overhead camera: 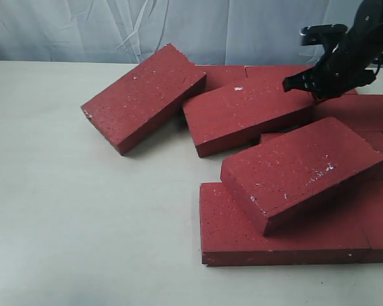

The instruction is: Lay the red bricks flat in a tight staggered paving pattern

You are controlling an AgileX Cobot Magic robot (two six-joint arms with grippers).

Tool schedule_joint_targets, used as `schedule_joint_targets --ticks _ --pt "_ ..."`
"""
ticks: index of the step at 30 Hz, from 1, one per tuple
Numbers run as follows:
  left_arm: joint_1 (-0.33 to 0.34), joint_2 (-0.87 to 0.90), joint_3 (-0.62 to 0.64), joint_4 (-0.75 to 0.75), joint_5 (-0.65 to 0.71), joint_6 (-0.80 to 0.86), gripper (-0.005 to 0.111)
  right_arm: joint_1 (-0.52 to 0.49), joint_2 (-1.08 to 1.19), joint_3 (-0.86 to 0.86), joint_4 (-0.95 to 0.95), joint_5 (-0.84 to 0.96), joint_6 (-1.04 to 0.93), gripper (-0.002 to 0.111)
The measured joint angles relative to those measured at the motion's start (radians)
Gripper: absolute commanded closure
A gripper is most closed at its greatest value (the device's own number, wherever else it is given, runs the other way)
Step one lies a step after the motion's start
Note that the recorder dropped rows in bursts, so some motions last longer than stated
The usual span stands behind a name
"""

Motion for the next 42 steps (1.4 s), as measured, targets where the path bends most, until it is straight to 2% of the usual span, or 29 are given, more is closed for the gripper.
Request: schedule_joint_targets --ticks 28,36,42 --pt "0.0 0.0 0.0 0.0 0.0 0.0 0.107 0.319 0.015 0.0 0.097 -0.098 0.002 0.109" --pt "0.0 0.0 0.0 0.0 0.0 0.0 0.107 0.342 0.013 0.0 0.13 -0.092 0.004 0.109" --pt "0.0 0.0 0.0 0.0 0.0 0.0 0.107 0.342 -0.084 0.0 0.133 0.024 0.006 0.109"
